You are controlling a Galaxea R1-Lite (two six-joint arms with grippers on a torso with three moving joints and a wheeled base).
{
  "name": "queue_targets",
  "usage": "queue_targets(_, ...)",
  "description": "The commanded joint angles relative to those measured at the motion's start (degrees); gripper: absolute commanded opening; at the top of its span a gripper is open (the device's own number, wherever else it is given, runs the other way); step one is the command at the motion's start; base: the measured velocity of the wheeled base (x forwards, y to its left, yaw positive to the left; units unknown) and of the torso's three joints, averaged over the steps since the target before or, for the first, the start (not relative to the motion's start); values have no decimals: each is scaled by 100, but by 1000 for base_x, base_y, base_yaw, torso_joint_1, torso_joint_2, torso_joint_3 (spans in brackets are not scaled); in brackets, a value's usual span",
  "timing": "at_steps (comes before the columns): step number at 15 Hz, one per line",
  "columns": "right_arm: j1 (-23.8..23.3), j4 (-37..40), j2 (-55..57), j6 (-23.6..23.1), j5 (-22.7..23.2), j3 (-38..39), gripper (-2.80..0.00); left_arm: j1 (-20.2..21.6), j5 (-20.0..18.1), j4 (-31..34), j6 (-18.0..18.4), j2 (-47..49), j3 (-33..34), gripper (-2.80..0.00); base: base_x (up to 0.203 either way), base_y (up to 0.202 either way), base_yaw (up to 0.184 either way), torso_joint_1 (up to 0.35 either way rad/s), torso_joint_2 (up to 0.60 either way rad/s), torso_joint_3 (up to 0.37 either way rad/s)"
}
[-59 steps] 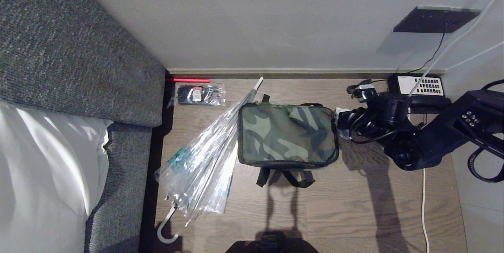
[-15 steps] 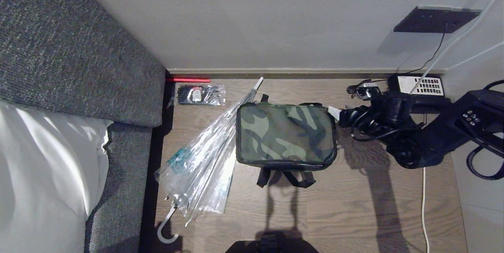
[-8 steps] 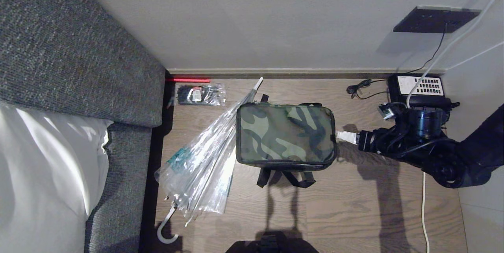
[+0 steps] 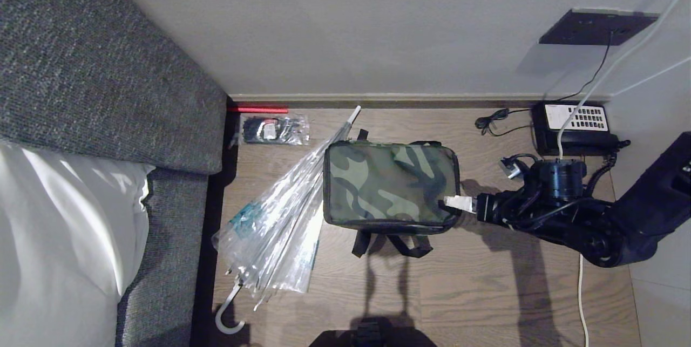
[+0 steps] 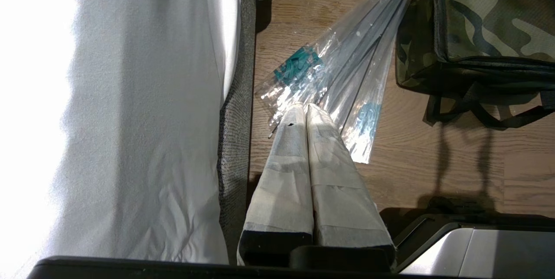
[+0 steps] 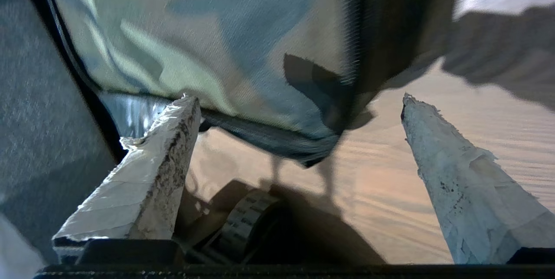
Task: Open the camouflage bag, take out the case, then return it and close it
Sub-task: Open the top of the storage box
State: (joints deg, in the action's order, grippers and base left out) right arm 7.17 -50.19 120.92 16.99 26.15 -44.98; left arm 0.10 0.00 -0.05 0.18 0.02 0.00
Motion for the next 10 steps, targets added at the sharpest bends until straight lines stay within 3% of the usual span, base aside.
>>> queue_targets(1, 143, -18, 244, 9, 19, -59, 0, 2, 0, -4, -1, -2, 0, -280, 0, 0, 0, 0, 0, 0)
queue_targets(8, 247, -52, 850, -2, -36, -785, 0, -1, 0, -3, -1, -2, 0, -280, 0, 0, 0, 0, 0, 0)
queue_targets(10, 333, -42, 802, 381, 7, -809, 0, -1, 0, -4, -1, -2, 0, -280, 0, 0, 0, 0, 0, 0)
